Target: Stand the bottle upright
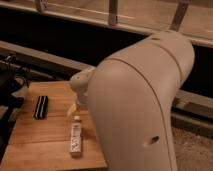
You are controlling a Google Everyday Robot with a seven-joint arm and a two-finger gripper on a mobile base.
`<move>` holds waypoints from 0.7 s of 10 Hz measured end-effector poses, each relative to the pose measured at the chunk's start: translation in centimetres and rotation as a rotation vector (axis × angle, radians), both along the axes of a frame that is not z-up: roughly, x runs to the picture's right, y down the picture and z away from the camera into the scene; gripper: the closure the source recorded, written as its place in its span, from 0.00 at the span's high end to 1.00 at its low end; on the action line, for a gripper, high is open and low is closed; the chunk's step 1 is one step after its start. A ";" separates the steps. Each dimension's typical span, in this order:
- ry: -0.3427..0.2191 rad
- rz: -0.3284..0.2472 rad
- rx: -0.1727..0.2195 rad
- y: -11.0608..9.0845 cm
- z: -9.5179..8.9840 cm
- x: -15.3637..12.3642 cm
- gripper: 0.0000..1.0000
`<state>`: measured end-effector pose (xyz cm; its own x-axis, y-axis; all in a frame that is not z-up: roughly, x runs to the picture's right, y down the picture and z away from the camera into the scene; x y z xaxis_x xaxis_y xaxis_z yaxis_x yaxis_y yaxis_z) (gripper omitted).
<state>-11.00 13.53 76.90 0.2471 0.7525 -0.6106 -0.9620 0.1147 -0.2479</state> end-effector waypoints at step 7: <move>-0.119 0.015 -0.102 1.6 4.6 -4.6 0.98</move>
